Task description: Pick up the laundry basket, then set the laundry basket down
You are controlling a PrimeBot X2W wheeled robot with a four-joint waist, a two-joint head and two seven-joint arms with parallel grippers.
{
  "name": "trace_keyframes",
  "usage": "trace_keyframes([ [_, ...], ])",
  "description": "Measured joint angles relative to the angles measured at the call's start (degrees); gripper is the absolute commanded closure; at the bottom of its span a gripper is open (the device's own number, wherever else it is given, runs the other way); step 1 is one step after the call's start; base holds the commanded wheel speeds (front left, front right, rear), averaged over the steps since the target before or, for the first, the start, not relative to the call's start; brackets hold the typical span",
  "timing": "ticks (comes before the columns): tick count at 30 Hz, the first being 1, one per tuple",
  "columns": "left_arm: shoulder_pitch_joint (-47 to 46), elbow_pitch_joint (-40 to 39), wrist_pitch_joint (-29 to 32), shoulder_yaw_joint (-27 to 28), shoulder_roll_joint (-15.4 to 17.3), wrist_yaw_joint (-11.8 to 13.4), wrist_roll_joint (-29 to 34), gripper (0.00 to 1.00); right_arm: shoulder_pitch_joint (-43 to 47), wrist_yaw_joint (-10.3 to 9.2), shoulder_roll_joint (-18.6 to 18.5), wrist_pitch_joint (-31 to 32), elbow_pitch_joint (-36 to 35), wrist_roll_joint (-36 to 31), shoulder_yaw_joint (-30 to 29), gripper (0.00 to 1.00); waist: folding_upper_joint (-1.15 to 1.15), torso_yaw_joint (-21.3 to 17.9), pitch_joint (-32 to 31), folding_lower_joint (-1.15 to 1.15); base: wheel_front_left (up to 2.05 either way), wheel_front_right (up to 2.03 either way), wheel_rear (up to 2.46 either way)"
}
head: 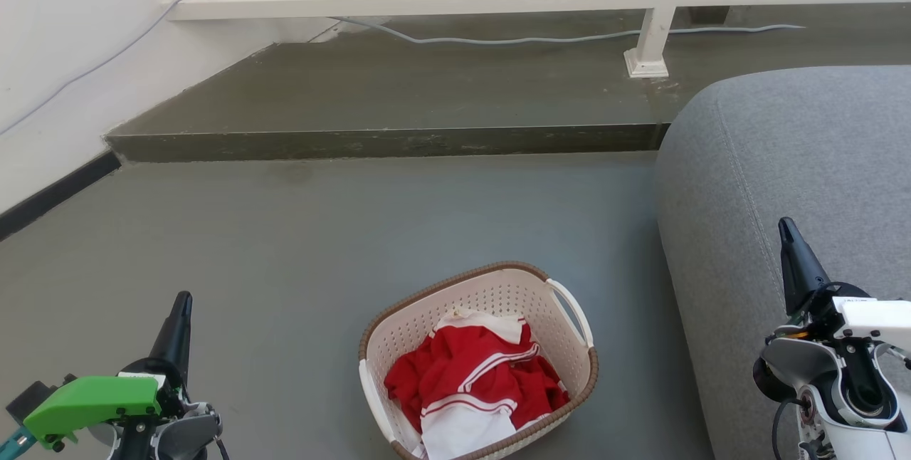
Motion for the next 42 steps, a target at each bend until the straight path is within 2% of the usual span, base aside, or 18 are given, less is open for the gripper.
trace_keyframes([
  [42,0.0,0.0,0.0,0.0,0.0,0.0,0.0,1.00,0.0,0.00,0.0,0.0,0.0,0.0,0.0,1.00,0.00,0.0,0.0,0.00,0.00,0.00,0.00],
])
